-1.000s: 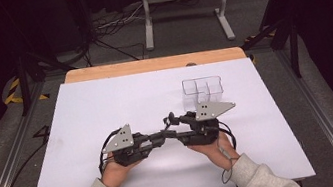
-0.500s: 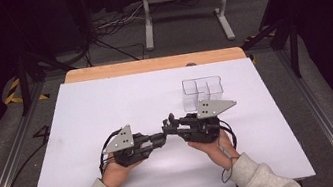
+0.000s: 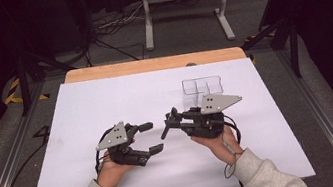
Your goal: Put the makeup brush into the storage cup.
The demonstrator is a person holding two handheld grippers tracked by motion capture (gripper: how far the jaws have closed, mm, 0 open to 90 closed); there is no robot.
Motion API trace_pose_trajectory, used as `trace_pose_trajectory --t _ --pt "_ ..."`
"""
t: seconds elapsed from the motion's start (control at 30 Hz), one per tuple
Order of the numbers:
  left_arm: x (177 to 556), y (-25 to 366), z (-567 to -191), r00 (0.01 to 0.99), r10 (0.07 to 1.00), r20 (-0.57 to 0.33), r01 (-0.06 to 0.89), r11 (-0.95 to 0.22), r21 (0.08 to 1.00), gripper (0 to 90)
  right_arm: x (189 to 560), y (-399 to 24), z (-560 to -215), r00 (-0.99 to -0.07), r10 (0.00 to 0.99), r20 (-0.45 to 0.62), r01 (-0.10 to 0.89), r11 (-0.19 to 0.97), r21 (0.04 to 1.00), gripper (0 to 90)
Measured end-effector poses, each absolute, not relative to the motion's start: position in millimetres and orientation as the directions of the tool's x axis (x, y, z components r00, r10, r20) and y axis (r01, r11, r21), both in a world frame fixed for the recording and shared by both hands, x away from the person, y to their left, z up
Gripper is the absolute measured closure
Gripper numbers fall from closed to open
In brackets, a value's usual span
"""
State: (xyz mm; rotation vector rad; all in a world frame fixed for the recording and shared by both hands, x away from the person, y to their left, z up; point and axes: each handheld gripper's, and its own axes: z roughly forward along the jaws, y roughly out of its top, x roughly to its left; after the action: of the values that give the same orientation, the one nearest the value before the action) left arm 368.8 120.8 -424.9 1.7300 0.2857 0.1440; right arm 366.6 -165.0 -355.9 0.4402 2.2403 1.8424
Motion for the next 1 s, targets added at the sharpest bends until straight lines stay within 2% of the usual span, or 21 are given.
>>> trace_pose_trajectory --t 0.1,0.43,1.0 --pt "369 125 -425 0.957 0.282 -0.068 0.117 -0.160 0.980 16.0 369 -170 -350 -0.927 0.374 0.011 0.086 0.184 0.979 76.4" --pt "366 139 -425 0.947 0.312 -0.077 0.132 -0.158 0.979 10.1 377 -190 -329 -0.888 0.458 -0.033 0.067 0.201 0.977 76.4" --pt "360 170 -434 0.919 0.383 -0.097 0.166 -0.153 0.974 7.8 392 -225 -303 -0.794 0.603 -0.071 0.074 0.213 0.974 76.5"
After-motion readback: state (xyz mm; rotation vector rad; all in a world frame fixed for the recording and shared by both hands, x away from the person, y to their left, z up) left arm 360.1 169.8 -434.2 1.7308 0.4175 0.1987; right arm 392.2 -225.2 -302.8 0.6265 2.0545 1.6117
